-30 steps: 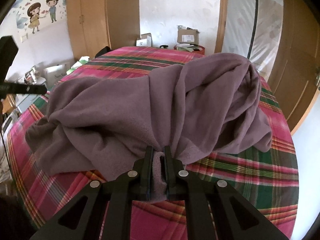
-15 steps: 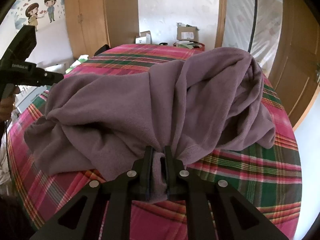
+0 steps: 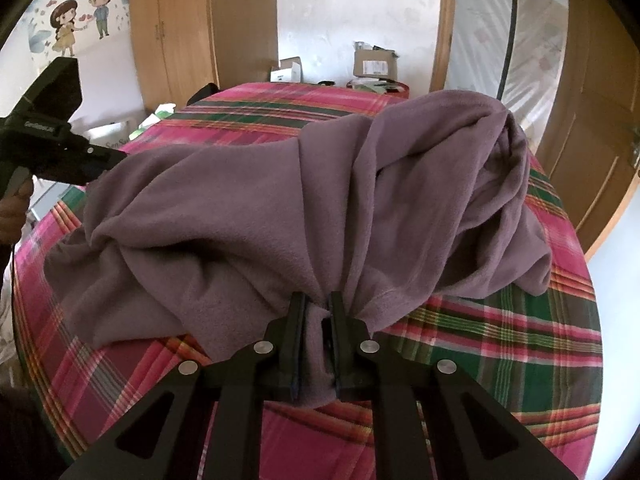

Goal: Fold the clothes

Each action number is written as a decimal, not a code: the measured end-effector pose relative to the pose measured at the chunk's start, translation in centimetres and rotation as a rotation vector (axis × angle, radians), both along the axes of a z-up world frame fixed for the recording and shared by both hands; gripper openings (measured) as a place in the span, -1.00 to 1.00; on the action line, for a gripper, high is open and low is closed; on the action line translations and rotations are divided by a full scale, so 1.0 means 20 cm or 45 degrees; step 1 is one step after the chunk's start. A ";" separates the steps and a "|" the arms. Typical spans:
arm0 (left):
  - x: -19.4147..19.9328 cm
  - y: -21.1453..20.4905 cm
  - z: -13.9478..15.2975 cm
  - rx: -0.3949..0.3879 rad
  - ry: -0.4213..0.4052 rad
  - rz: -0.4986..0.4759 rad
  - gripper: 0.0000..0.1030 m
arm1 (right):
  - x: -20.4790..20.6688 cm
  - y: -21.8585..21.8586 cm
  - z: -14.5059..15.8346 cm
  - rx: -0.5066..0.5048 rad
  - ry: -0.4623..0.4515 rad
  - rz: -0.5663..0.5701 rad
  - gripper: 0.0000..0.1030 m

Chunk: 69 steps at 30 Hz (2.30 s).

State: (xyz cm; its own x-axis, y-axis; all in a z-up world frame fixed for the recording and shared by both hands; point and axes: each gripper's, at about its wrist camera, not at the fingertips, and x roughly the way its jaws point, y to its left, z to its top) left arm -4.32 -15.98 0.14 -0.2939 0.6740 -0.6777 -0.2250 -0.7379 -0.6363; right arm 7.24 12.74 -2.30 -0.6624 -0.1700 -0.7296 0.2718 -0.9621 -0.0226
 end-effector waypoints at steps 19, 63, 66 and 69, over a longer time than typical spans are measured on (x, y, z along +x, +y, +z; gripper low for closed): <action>0.30 0.24 0.00 -0.051 0.096 -0.178 -0.43 | 0.04 -0.07 0.13 0.035 0.058 0.028 -0.73; 0.43 0.33 -0.07 -0.058 0.135 -0.307 -0.57 | -0.54 -0.59 0.13 0.071 -0.337 0.695 -0.20; 0.44 0.33 -0.07 -0.057 0.133 -0.309 -0.57 | -0.57 -0.59 0.11 0.083 -0.391 0.737 -0.20; 0.44 0.33 -0.07 -0.055 0.128 -0.308 -0.57 | -0.60 -0.62 0.10 0.132 -0.448 0.810 -0.20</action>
